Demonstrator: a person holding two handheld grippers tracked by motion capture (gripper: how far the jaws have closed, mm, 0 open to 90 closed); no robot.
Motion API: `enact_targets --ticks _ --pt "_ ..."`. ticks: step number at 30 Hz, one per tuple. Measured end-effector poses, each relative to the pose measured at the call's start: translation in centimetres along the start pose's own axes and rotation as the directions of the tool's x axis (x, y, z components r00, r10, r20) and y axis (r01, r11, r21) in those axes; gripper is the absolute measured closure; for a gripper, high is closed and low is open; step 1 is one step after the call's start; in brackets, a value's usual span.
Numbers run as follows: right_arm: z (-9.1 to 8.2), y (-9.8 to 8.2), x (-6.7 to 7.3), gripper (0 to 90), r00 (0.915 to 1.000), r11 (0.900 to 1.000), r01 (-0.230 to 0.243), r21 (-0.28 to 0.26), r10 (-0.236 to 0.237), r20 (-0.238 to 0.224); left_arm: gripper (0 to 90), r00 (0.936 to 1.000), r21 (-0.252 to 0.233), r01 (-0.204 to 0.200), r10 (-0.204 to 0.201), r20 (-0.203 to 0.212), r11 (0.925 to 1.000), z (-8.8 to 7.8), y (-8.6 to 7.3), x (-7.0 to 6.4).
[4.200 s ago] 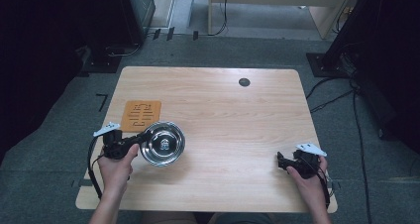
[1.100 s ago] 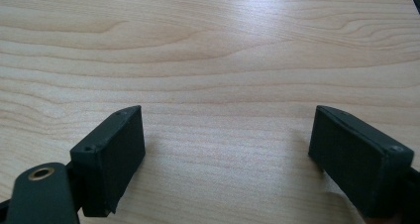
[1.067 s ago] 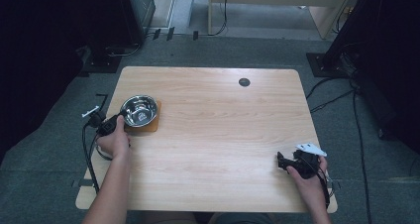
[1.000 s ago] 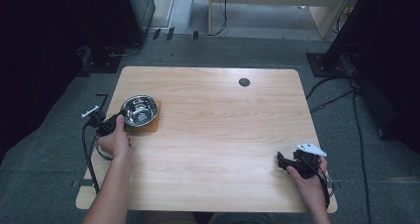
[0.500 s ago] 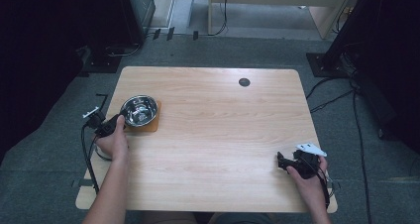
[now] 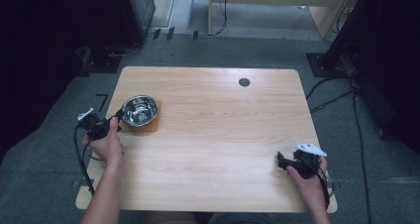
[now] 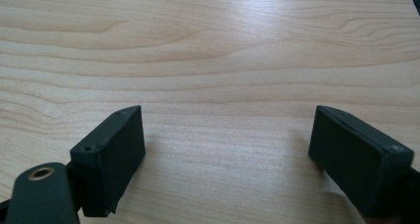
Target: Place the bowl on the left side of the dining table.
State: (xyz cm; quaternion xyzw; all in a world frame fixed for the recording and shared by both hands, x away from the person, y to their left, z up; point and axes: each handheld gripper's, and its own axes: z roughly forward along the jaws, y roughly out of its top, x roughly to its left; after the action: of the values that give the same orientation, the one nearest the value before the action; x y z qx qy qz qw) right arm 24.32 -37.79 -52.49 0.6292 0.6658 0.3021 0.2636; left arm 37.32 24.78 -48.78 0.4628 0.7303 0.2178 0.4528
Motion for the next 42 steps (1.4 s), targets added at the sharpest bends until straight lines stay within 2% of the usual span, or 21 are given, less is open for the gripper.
enact_targets --ticks 1,4,5,8,14,24,27,30,36,37,42 --pt "0.0 0.0 0.0 13.6 1.0 1.0 0.0 0.0 0.0 0.0 18.1 0.9998 0.002 -0.018 0.018 -0.004 0.9998 -0.2 0.0 -0.1" --pt "0.0 0.0 0.0 13.6 1.0 1.0 0.0 0.0 0.0 0.0 16.9 0.9992 0.002 -0.036 0.036 -0.016 0.9994 -0.5 -0.2 -0.3" --pt "0.0 0.0 0.0 13.6 1.0 1.0 0.0 0.0 0.0 0.0 12.5 0.9986 0.005 -0.048 0.048 -0.024 0.9989 -0.7 -0.3 -0.4" --pt "0.0 0.0 0.0 13.6 1.0 1.0 0.0 0.0 0.0 0.0 12.1 0.9976 -0.003 -0.069 0.069 -0.008 0.9976 -1.0 -0.5 -0.6" --pt "0.0 0.0 0.0 13.6 1.0 1.0 0.0 0.0 0.0 0.0 11.3 0.9903 -0.004 -0.138 0.138 -0.015 0.9904 -1.8 -0.7 -1.1" --pt "0.0 0.0 0.0 13.6 1.0 1.0 -0.001 0.001 0.001 0.0 11.0 0.9839 -0.012 -0.179 0.179 0.005 0.9839 -3.4 -1.2 -1.1" --pt "0.0 0.0 0.0 13.6 1.0 1.0 -0.001 0.001 0.001 0.0 10.4 0.9782 -0.007 -0.207 0.207 0.016 0.9783 -4.1 -1.6 -1.2" --pt "0.0 0.0 0.0 13.6 1.0 1.0 -0.001 0.001 0.001 0.0 10.3 0.9777 -0.01 -0.209 0.209 0.02 0.9779 -4.4 -2.0 -1.2" --pt "0.0 0.0 0.0 13.5 1.0 1.0 -0.001 0.001 0.001 0.001 10.2 0.9725 -0.011 -0.228 0.228 0.047 0.9737 -5.4 -2.9 -1.3" --pt "0.0 0.0 0.0 13.5 1.0 1.0 -0.001 0.001 0.001 0.001 10.2 0.9698 -0.014 -0.239 0.239 0.045 0.9709 -5.7 -3.1 -1.3" --pt "0.0 0.0 0.0 13.5 1.0 1.0 -0.003 0.001 0.003 0.002 10.2 0.9648 -0.006 -0.257 0.257 0.055 0.9663 -6.0 -3.6 -1.3"
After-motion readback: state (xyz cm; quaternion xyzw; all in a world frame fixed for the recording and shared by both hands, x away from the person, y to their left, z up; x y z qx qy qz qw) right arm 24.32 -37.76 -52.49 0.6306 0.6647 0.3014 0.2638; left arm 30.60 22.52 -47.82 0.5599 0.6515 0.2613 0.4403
